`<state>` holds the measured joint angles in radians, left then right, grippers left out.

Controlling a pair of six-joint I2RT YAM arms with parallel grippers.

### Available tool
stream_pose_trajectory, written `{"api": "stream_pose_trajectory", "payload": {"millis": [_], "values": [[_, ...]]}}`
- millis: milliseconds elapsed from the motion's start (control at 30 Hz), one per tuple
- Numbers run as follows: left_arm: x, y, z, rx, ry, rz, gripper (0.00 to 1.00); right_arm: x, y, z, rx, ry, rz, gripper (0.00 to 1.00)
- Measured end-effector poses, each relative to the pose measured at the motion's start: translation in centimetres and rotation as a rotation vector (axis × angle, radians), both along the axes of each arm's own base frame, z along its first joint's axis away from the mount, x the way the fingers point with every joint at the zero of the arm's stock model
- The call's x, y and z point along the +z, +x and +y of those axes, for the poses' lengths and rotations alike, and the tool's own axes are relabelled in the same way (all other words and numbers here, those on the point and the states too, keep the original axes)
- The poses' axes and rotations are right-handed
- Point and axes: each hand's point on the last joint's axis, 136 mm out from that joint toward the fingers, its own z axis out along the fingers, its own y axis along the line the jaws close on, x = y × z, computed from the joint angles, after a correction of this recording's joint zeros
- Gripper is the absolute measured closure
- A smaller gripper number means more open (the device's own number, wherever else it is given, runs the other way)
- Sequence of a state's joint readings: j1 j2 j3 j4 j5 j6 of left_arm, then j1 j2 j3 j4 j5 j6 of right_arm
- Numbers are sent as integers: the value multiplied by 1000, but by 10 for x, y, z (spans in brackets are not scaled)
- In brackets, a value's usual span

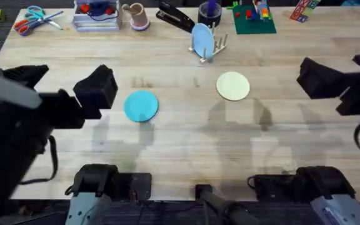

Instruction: Pick up the plates from the table one by one and place each into a slot on the dish rack.

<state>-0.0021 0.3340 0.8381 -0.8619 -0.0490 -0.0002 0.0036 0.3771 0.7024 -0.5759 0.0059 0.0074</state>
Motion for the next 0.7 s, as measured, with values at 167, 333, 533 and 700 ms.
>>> {"api": "stream_pose_trajectory", "payload": {"millis": [167,333,533,700], "values": [[-10,4,-1,-3,-2,201,7,-9,3,0,0,-1,205,8],[-21,16,-2,-10,-8,346,9,-20,10,0,0,-2,374,7],[-45,29,-13,-59,-45,479,8,-30,24,0,0,-2,470,7],[-60,36,-18,-80,-65,560,8,-38,28,0,0,-2,507,6]]}}
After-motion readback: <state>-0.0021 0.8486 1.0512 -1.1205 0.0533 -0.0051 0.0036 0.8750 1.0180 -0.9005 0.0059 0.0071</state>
